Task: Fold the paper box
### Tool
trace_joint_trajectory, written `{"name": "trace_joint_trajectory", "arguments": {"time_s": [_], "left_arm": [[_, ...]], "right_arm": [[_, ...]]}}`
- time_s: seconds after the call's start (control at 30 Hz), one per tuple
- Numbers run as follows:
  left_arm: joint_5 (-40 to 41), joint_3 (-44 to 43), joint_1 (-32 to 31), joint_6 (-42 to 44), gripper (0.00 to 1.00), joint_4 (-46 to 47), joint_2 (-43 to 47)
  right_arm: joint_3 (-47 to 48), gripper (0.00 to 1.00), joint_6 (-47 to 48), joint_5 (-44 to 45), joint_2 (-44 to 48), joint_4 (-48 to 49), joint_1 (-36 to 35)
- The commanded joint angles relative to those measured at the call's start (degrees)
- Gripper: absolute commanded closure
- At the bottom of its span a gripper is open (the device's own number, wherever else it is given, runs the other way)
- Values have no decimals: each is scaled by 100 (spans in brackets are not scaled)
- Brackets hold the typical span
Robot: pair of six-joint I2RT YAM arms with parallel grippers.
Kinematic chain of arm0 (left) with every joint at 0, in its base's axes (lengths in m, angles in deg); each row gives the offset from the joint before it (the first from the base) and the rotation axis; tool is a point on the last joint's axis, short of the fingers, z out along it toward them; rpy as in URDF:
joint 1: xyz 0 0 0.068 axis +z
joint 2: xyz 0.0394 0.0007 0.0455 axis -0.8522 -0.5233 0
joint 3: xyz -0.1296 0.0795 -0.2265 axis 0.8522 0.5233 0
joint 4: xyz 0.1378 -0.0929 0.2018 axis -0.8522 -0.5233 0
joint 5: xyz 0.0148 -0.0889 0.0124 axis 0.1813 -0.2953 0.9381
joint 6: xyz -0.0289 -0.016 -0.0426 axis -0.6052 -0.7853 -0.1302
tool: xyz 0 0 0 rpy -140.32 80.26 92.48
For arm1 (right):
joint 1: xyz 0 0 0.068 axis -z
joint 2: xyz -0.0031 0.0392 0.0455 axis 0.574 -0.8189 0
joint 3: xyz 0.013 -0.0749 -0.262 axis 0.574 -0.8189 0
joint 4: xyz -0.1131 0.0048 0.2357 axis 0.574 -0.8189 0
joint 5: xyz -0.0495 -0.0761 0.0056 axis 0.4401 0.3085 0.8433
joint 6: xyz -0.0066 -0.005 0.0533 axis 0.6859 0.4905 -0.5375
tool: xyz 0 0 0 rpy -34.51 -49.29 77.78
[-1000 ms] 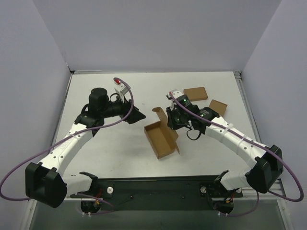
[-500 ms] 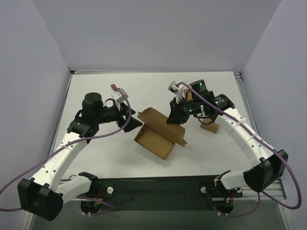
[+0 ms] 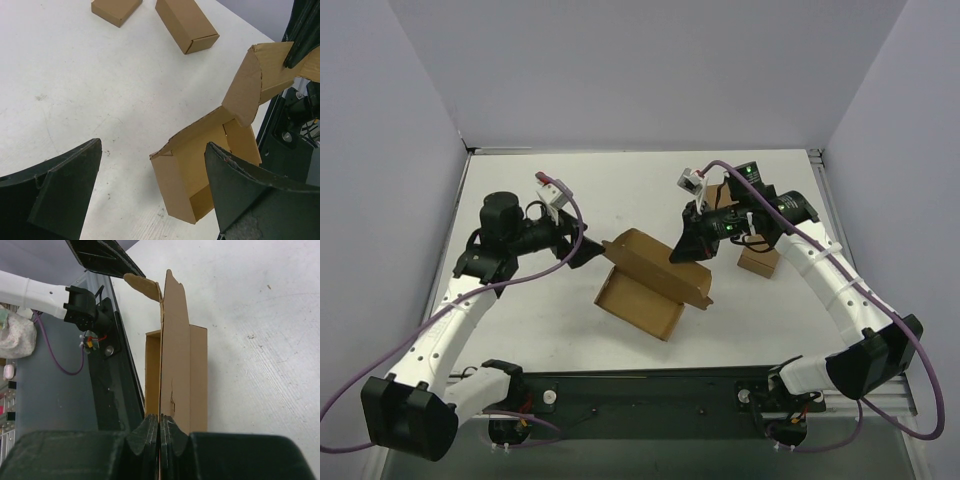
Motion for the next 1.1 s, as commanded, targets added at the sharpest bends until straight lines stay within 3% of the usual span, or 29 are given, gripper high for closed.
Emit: {"name": "trace_joint_trajectory", "arguments": {"time_s": [0.0, 0.17, 0.37, 0.7, 0.8, 0.93, 1.07], "left_arm": [[-726, 98, 13, -168, 6, 565, -2], [-1405, 81, 13, -327, 6, 697, -301], [-1608, 98, -39, -362, 10, 742, -433], [-1345, 90, -382, -160, 48, 584, -416], [-1126, 72, -496, -20, 51, 460, -416], [-828, 46, -803, 121, 64, 259, -468], [-335, 2, -1067, 297, 69, 135, -486]], "right_arm": [[241, 100, 267, -553, -27, -139, 48], [267, 100, 302, -623, -54, -183, 49], [294, 100, 328, -606, -71, -219, 66], [347, 100, 188, -167, -150, -192, 66], [373, 100, 118, -26, -194, -175, 57], [382, 100, -32, 255, -238, -70, 66], [347, 100, -181, 414, -238, 71, 66]]}}
